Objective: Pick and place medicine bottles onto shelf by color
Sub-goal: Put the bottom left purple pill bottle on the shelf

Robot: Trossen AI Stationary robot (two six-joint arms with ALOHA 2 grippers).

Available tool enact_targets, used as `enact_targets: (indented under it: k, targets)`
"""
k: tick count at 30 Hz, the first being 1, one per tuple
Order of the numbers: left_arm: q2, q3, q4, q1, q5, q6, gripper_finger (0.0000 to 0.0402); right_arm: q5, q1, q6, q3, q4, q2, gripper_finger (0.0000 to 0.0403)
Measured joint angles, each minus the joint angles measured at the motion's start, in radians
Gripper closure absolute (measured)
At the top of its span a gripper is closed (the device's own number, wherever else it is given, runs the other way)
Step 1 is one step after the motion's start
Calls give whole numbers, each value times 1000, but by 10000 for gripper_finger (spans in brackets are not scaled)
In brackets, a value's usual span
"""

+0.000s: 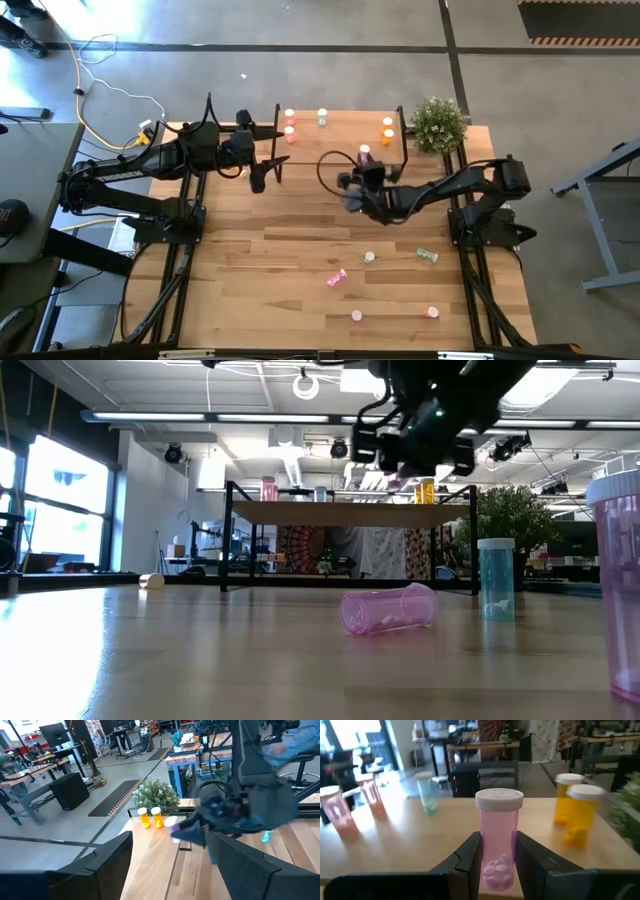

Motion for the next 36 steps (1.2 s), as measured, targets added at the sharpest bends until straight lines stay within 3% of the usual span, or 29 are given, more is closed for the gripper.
enact_targets:
  k: [4, 7, 25, 36]
  targets:
    - [0, 0, 0, 0, 0, 0, 138, -144, -62, -179, 0, 139, 24, 315]
    - [0, 0, 1, 0, 0, 0, 138, -169, -92, -261, 0, 181, 27, 315]
    - [0, 0, 0, 0, -26, 0, 138, -394, -201, -289, 0, 208, 25, 315]
    - [0, 0, 1, 0, -44, 0, 138, -402, -207, -289, 1, 199, 25, 304]
